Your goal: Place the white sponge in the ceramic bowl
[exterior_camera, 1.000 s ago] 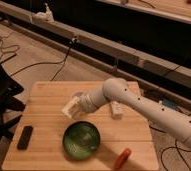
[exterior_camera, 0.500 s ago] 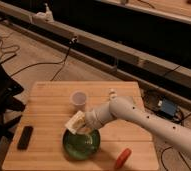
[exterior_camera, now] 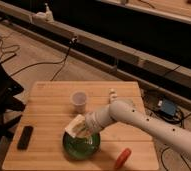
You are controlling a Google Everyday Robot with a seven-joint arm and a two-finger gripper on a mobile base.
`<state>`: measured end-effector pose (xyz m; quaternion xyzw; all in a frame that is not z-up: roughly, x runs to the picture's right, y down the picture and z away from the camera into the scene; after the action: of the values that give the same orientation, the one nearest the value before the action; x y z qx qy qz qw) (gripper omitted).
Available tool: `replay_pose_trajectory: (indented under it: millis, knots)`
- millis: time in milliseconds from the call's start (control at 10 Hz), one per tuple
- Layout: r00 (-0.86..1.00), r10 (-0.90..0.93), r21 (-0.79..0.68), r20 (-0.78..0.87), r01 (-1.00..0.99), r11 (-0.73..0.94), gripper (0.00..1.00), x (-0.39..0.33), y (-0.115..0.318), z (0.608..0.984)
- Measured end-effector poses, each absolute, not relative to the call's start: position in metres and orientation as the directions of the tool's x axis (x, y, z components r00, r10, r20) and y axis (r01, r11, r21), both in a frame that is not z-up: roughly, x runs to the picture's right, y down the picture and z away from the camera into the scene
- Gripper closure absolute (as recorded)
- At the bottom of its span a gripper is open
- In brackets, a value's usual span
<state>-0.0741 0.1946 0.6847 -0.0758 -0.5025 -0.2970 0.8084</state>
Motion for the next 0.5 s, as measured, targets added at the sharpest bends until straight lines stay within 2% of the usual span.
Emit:
replay_pose_trajectory:
  millis: [200, 300, 500]
  knots:
    - [0.318, -0.403, 0.175, 0.858, 0.555, 0.813, 0.99, -0.074, 0.195, 0.685]
    - [0.316, -0.392, 0.167, 0.864, 0.555, 0.815, 0.98, -0.073, 0.199, 0.686]
    - [0.321, -0.368, 0.145, 0.873, 0.55, 0.822, 0.83, -0.067, 0.207, 0.691]
